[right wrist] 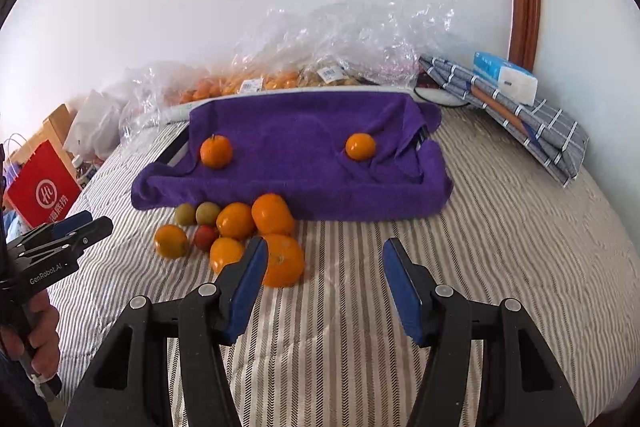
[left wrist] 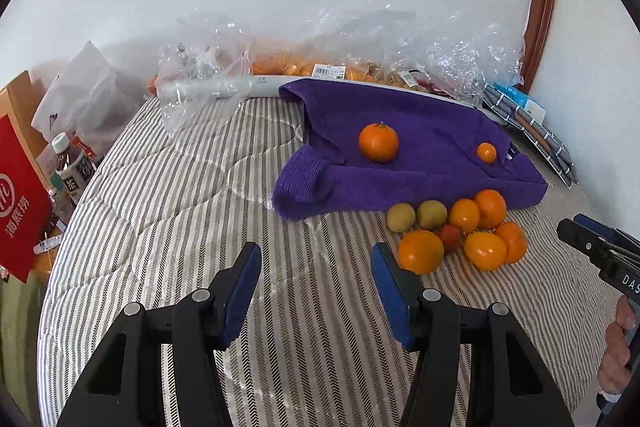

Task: Organize fruits
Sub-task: 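Open both grippers to set the oranges on the towel, then withdraw, then grasp a large orange with the right gripper while the left gripper grasps another orange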

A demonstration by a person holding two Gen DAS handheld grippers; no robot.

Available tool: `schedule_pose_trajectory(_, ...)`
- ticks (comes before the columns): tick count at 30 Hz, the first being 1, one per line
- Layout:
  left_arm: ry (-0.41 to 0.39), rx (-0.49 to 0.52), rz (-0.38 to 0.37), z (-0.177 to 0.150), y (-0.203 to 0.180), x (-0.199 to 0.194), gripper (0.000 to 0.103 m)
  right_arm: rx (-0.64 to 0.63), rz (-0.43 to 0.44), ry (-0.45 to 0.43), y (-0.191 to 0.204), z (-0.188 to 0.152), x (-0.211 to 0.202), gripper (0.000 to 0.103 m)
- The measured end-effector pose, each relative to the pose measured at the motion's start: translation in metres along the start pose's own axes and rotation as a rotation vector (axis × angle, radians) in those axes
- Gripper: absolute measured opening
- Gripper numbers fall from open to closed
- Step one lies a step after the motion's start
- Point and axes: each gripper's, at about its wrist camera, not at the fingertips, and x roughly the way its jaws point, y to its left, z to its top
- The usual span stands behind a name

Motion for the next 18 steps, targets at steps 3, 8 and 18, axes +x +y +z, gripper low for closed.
schedule_pose_trajectory(3,0.018,-0.019,-0.012,-0.004,0.006,0.008,0.055,-0.002,0.037,0.042,0.004,-0.006,0.011,0.051)
schedule_pose_trajectory(8,0.045,-0.026,-0.057,-0.009,0.01,0.019,0.055,-0.038,0.072,0.077,0.015,-0.013,0.028,0.049)
schedule_pose_trajectory(18,0.087,-0.055,-0.11,-0.012,0.011,0.028,0.059,-0.084,0.075,0.154,0.026,-0.015,0.061,0.049)
